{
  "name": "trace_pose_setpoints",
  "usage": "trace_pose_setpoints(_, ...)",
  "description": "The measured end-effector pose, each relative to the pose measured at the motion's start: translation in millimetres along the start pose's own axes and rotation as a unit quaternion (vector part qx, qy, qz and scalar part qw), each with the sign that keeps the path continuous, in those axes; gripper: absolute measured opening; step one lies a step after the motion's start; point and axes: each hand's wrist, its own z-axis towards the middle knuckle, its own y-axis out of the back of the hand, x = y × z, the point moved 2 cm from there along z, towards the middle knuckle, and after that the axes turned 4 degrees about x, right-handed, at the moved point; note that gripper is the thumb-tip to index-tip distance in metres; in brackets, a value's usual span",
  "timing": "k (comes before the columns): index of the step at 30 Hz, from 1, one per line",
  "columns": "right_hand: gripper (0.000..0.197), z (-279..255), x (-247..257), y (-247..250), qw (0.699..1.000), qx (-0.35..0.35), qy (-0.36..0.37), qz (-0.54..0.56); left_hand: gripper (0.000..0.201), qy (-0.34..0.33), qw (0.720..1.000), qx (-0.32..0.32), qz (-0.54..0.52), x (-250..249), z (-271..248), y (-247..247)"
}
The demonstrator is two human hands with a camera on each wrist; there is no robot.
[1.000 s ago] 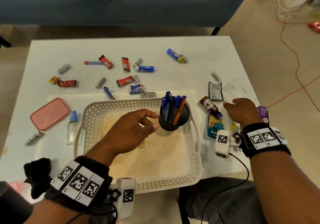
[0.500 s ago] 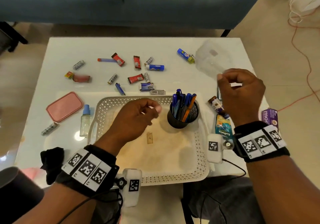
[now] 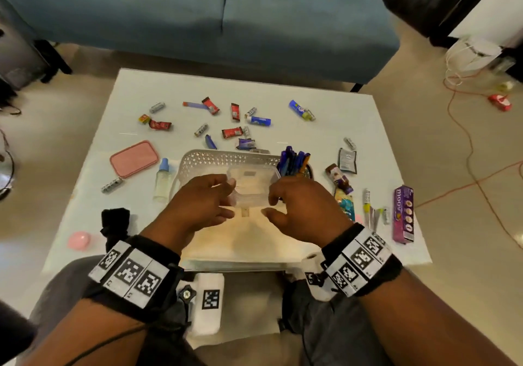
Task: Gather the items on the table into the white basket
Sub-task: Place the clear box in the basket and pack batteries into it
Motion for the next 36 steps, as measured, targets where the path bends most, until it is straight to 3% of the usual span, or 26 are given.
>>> trace_pose_setpoints(5, 0.024, -19.6, -3.0, -34.7, 0.999, 0.016, -0.026, 0.044, 0.03, -0.02, 0.999, -0.019, 0.036, 25.5, 2.3, -7.8)
trace_pose_setpoints(7, 0.025, -24.3, -8.5, -56.9, 0.995, 0.037, -0.051, 0.077, 0.034, -0.037, 0.994, -0.017, 0.1, 39.0, 16.6, -11.0)
trace_pose_setpoints(13, 0.023, -18.4, -22.7, -85.9, 0.981, 0.126, -0.114, 0.089, 0.042, -0.021, 0.942, -0.031, 0.333, 60.2, 49.3, -16.7)
trace_pose_setpoints(21, 0.026, -15.2, -27.9, -73.8, 0.977, 0.167, -0.091, 0.095, 0.052, 0.031, 0.873, -0.04, 0.485, 49.8, 67.5, -19.3)
trace_pose_setpoints(24, 0.012, -18.0, -41.3, -28.6, 0.977, 0.095, -0.102, 0.164, 0.066, 0.021, 0.856, -0.071, 0.511, 46.1, 72.4, -14.7)
trace_pose_setpoints(26, 0.014, -20.2, -72.1, 6.1, 0.961, -0.028, -0.169, 0.219, 0.066, 0.006, 0.869, -0.101, 0.485, 42.1, 72.9, -13.2)
trace_pose_setpoints(29, 0.023, -24.6, -154.0, 27.1, 0.889, -0.191, -0.323, 0.263, 0.061, -0.02, 0.915, -0.102, 0.389, 41.3, 75.7, -12.3)
trace_pose_setpoints(30, 0.025, -25.9, -180.5, 26.0, 0.875, -0.19, -0.373, 0.244, 0.06, -0.029, 0.93, -0.094, 0.355, 41.1, 77.6, -12.4)
trace_pose_setpoints(32, 0.026, -30.4, -224.1, 11.8, 0.871, -0.107, -0.459, 0.138, 0.053, -0.045, 0.951, -0.089, 0.293, 40.1, 79.5, -11.8)
trace_pose_setpoints(36, 0.032, -38.0, -261.5, -22.9, 0.856, -0.01, -0.517, 0.013, 0.035, -0.075, 0.962, -0.074, 0.253, 35.1, 78.0, -16.4)
